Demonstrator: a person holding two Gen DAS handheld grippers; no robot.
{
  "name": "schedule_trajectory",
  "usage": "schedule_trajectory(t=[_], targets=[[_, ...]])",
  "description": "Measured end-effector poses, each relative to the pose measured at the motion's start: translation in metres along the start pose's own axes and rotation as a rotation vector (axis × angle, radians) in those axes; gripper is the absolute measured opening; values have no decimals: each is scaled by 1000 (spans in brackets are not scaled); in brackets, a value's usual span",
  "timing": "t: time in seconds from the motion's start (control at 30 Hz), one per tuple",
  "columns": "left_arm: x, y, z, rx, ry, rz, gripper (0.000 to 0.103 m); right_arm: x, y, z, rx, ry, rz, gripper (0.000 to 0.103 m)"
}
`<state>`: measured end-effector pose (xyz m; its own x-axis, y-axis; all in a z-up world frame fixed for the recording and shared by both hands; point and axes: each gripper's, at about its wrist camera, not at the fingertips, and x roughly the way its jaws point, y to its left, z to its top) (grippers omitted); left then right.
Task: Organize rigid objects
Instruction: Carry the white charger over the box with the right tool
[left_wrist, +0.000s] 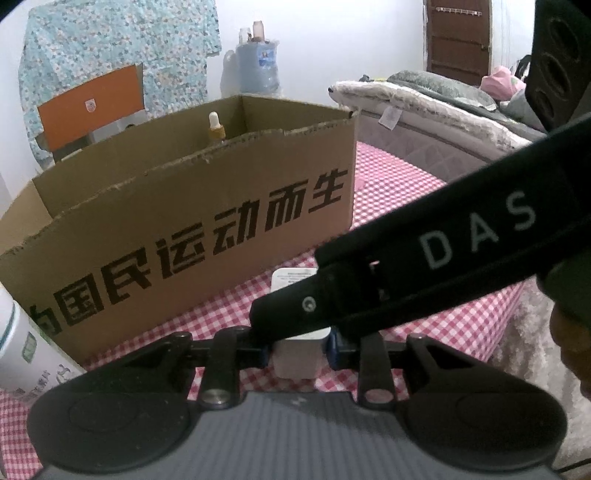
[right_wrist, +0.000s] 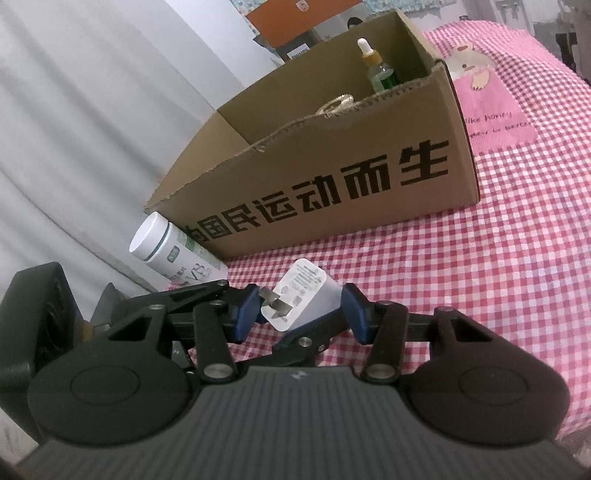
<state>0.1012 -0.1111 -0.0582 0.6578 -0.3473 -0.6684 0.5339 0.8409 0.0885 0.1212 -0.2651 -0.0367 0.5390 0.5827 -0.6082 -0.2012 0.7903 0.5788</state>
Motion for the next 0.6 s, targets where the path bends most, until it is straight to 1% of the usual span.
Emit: schedule_trajectory(t=[0.13, 0.3, 0.47, 0.53, 0.6], targets=[[-18, 0, 5, 12, -45, 17, 28, -14, 12, 4, -28, -26, 3, 48], [-47, 5, 25, 19, -130, 52, 28, -36, 37, 20, -94, -87, 25, 49], [-70, 18, 58, -16, -218, 65, 28, -60, 64, 48, -204, -165, 36, 50], [-71, 24, 73, -26, -235, 72, 28, -66, 72, 64, -241, -184, 36, 50], [-68, 30, 88, -46, -231, 87, 28, -65, 76, 82, -271, -185, 35, 50]])
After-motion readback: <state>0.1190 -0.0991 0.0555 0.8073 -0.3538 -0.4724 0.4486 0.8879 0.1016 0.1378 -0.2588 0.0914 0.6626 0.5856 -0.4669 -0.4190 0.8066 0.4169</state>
